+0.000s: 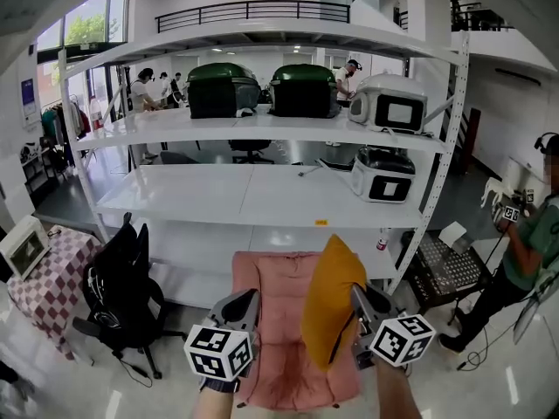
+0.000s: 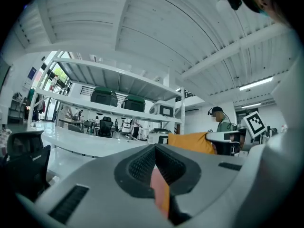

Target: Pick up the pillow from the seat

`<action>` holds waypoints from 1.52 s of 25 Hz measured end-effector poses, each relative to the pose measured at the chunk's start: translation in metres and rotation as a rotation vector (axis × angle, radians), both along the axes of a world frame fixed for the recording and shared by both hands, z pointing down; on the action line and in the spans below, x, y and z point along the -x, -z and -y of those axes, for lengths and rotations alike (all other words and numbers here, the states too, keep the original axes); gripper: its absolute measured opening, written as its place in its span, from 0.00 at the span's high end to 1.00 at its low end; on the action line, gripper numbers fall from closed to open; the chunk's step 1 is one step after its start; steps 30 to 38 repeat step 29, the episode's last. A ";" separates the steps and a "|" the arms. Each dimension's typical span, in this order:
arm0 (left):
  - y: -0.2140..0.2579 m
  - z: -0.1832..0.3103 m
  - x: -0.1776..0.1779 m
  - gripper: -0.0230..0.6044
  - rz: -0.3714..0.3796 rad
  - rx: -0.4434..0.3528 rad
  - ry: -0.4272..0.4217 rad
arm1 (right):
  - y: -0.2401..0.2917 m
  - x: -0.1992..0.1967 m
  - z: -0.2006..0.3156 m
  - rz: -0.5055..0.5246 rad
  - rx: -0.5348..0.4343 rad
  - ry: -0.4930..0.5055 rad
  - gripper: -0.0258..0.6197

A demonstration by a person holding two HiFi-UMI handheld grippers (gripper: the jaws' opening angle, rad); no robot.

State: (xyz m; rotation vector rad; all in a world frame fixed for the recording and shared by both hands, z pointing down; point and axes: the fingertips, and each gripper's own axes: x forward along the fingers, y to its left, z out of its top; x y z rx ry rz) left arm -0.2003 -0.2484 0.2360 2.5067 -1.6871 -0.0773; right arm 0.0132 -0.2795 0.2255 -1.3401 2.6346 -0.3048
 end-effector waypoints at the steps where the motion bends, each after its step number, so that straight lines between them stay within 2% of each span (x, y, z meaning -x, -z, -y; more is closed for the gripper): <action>1: 0.001 -0.001 0.000 0.96 0.000 -0.001 0.001 | 0.000 -0.001 -0.001 -0.005 -0.003 -0.002 0.91; 6: 0.006 -0.002 -0.003 0.96 0.006 -0.011 -0.002 | 0.001 -0.003 -0.002 -0.032 -0.015 -0.014 0.91; 38: 0.004 -0.011 -0.005 0.96 0.007 -0.010 0.005 | -0.003 -0.005 -0.008 -0.017 0.003 -0.005 0.91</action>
